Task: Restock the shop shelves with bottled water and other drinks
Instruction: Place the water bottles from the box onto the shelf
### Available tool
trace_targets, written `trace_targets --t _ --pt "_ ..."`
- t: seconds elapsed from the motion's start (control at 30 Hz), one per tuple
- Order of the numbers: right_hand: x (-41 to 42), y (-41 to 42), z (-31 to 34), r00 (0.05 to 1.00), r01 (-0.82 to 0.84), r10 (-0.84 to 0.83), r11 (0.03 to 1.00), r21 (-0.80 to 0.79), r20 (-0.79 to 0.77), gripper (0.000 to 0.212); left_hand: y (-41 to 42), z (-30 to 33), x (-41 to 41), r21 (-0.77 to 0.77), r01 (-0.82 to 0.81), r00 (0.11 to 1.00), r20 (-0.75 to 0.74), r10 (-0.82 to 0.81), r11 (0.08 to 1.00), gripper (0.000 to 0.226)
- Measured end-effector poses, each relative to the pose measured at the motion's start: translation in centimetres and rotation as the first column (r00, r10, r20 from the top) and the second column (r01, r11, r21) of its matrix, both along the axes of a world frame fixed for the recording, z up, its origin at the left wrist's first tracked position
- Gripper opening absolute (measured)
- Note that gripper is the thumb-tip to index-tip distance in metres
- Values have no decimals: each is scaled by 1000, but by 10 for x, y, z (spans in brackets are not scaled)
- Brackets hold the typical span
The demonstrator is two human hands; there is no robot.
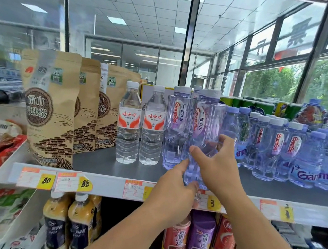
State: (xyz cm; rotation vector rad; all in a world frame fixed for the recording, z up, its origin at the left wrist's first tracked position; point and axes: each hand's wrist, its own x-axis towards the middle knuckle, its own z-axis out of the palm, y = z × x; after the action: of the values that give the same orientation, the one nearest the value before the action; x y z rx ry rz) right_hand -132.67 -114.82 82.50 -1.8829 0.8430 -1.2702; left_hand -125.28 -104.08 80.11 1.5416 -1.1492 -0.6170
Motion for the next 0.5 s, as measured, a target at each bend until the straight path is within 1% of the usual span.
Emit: trace_targets --t 0.07,0.1,0.17,0.2,0.3,0.37,0.4,0.47,0.5 --pt "-4 -2 4 998 -51 52 998 40 -18 64 -1 0 -3 14 20 1000 17 -20 1000 63" --pt "-7 -4 5 997 -67 68 996 58 -31 56 -1 0 -4 27 25 1000 17 -25 999 63" --pt "-13 -7 9 994 -93 97 993 78 -55 31 -1 -2 -6 50 25 1000 13 -26 998 62" --pt "-16 -6 10 991 -120 124 989 83 -52 25 -1 -2 -7 58 23 999 24 -25 998 61" --pt "-19 -2 12 984 -175 178 981 84 -26 28 1 -2 -7 63 17 999 46 -20 998 62" --pt "-18 -1 11 985 -170 172 982 81 -16 23 1 -2 -6 50 -4 998 62 1 999 62" --pt "-17 0 11 987 -153 156 984 87 -32 31 2 -1 -6 39 -20 997 76 17 999 61" --pt "-15 -1 10 993 -98 104 990 98 -60 76 4 0 -6 14 -44 995 93 43 999 60" --pt "-15 0 11 995 -76 82 992 97 -58 87 6 0 -6 6 -51 994 96 50 999 59"
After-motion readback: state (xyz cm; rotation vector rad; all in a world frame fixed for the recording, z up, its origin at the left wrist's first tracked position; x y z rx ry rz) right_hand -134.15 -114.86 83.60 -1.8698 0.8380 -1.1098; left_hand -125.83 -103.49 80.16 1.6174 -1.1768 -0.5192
